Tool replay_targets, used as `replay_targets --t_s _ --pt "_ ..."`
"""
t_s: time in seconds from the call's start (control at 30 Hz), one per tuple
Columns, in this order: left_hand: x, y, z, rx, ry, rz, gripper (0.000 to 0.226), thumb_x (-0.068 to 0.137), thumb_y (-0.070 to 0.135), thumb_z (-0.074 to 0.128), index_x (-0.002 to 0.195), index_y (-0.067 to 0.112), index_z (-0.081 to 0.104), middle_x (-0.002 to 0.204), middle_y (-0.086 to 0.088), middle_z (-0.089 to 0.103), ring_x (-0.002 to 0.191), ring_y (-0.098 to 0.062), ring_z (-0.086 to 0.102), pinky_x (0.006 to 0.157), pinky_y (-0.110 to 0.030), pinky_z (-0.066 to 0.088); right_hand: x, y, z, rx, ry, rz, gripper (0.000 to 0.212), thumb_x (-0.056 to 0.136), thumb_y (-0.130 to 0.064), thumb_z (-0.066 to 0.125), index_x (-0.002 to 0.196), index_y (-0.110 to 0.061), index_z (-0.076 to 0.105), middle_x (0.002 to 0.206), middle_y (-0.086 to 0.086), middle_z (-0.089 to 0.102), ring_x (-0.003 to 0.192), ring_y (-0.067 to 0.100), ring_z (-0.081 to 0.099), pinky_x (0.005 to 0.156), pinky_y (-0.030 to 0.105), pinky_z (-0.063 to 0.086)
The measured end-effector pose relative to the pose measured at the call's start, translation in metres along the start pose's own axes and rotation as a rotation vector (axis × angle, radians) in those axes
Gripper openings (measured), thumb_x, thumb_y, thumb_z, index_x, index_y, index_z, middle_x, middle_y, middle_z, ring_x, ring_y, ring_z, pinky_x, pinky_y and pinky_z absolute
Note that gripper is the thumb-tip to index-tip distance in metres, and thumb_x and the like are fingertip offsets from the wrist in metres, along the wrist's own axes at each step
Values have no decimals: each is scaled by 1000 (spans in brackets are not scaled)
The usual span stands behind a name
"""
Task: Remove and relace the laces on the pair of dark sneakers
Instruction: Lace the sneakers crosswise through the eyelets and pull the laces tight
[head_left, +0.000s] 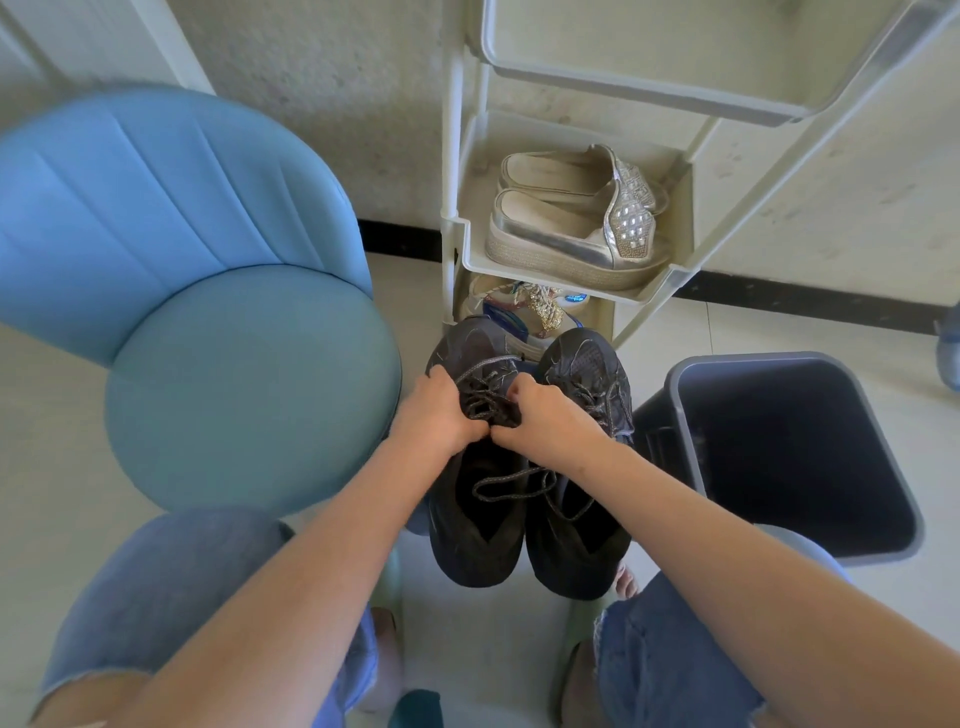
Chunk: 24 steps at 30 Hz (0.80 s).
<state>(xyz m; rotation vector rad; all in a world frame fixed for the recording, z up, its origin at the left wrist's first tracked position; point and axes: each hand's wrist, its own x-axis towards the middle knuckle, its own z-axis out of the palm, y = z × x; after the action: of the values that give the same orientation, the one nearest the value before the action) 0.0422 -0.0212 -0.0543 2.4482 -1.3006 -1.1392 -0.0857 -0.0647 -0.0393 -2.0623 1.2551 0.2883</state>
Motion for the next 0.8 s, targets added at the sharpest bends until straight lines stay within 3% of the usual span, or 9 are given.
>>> replay_targets --t_s 0.17,0.3,0.5,0.63,0.8 --pt "1 -5 -4 -67 -20 -11 44 78 12 68 117 6 48 117 -13 54 103 -26 55 81 -32 43 0 6 -3 -36 -51 2 37 87 -18 61 119 -9 45 103 11 61 84 26 57 66 33 43" --pt "0 -6 -3 -73 -5 3 32 80 4 62 109 8 50 114 -13 53 100 -28 55 82 -34 45 0 8 -5 -43 -82 -1 34 88 -15 60 118 -9 46 100 10 59 84 26 55 66 33 41" --pt "-4 -4 0 -29 57 43 36 80 4 61 113 7 48 119 -14 47 103 -30 54 88 -39 47 -1 8 -7 -27 -86 12 35 87 -17 60 119 -9 46 102 9 59 84 24 54 67 31 40" --pt "-10 2 6 94 129 42 53 81 19 68 124 5 41 124 -14 38 104 -35 55 85 -40 46 -3 -7 2 -15 42 89 48 85 -35 62 120 -8 41 99 7 59 90 28 61 67 31 44" --pt "-12 5 12 204 201 6 26 94 10 50 118 1 50 124 -17 43 106 -35 54 84 -39 45 6 -28 15 -197 182 101 57 93 -23 54 138 -3 27 117 14 61 107 35 61 74 37 43"
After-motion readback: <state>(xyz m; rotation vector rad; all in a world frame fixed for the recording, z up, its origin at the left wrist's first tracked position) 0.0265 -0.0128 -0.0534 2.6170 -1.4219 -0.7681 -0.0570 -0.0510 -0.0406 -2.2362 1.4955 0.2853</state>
